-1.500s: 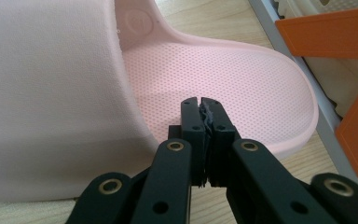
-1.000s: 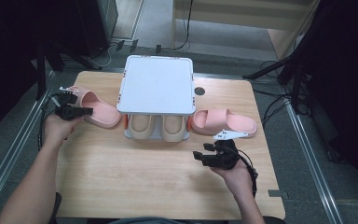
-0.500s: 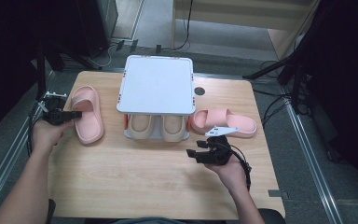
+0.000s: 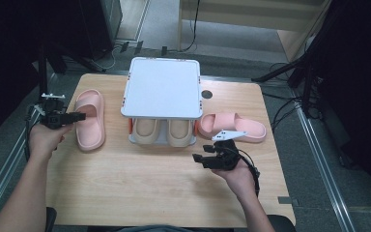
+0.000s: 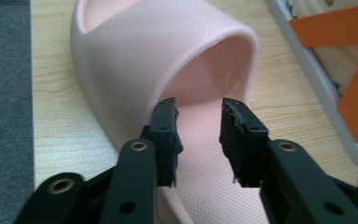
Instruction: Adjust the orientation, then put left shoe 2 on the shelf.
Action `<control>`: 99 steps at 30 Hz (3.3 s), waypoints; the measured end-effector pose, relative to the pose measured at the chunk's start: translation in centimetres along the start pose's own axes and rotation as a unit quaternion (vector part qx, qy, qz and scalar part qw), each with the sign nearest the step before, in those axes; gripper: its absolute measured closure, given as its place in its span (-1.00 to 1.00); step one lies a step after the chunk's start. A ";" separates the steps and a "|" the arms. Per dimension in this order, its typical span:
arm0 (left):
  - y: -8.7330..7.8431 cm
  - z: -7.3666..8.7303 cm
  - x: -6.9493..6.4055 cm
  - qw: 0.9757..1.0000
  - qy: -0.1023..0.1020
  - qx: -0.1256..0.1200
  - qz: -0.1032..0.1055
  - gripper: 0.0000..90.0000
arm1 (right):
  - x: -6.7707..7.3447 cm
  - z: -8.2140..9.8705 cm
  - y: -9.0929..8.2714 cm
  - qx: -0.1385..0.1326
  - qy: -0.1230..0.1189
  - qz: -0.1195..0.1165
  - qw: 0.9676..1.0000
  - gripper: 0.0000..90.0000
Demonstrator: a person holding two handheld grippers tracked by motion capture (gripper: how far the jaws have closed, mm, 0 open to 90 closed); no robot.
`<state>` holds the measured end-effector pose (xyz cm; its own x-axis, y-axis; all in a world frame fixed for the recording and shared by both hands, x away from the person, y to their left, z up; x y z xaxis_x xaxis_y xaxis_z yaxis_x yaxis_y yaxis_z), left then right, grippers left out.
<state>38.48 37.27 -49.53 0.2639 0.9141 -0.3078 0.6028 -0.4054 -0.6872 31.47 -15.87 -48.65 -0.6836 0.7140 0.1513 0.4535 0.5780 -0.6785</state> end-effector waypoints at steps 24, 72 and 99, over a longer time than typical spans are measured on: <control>0.9 -0.2 3.2 0.999 -0.019 -0.027 -0.018 0.00 | -0.2 1.2 -1.0 0.002 0.016 0.021 1.000 -0.08; 1.7 -2.9 0.6 0.999 -0.030 0.019 0.005 0.77 | -0.4 1.8 -1.8 -0.006 0.028 0.035 0.999 -0.08; -2.9 -16.0 -9.2 0.999 0.051 -0.005 -0.008 0.71 | 0.3 0.0 0.3 0.002 -0.008 -0.003 1.000 -0.09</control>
<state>46.34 30.08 -34.14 0.3300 0.9162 -0.2273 0.6142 -0.3912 -0.6854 31.42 -15.50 -48.80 -0.6959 0.7036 0.1437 0.4467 0.5809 -0.6805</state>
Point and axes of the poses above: each handheld gripper's, and its own axes: y roughly forward along the jaws, z roughly out of its underside, x roughly to its left, the point moved 1 cm from there along y, roughly forward along the jaws, and after that the axes turned 6 degrees about z, right-handed, at the moved point
